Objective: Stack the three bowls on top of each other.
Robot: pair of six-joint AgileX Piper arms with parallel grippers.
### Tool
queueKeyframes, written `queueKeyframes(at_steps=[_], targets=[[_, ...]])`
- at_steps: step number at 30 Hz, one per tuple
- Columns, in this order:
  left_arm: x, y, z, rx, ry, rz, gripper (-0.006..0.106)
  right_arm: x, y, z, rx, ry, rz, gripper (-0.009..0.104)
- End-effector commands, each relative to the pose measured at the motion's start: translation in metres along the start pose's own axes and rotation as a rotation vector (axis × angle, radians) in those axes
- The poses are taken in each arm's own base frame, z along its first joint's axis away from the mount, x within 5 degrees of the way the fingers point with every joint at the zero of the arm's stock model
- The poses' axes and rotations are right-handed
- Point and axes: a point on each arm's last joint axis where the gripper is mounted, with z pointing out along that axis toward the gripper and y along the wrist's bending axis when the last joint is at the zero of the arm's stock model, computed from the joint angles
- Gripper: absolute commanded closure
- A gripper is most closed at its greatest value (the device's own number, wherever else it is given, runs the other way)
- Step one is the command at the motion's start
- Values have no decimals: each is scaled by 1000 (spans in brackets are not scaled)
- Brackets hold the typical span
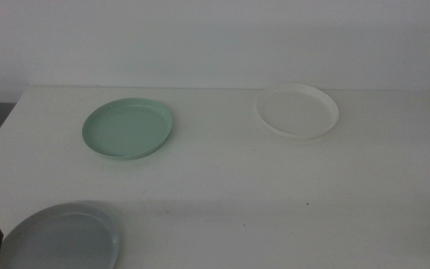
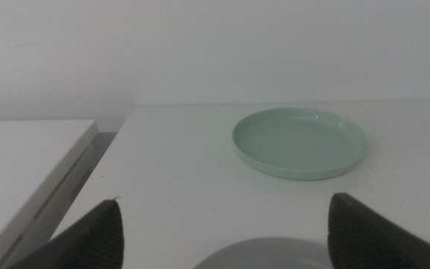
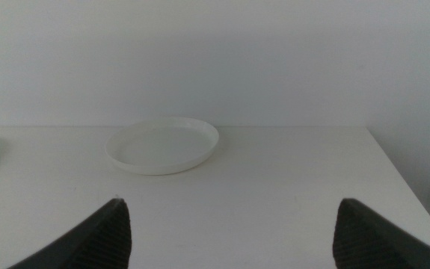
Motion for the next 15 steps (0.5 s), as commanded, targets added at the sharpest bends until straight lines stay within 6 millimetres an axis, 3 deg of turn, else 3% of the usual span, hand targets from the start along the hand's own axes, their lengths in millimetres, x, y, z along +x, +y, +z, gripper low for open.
queueKeyframes(at_steps=[1, 4, 7, 15], targets=[[-1, 1, 0, -11, -18, 4, 7, 0, 0, 0, 5, -9, -11, 3], [-20, 3, -6, -49, -41, -1, 7, 0, 0, 0, 5, -9, -11, 3], [-52, 4, -14, -79, 27, -4, 7, 0, 0, 0, 5, -9, -11, 3], [-150, -2, -52, -28, 426, 7, 7, 0, 0, 0, 5, -9, -11, 3]])
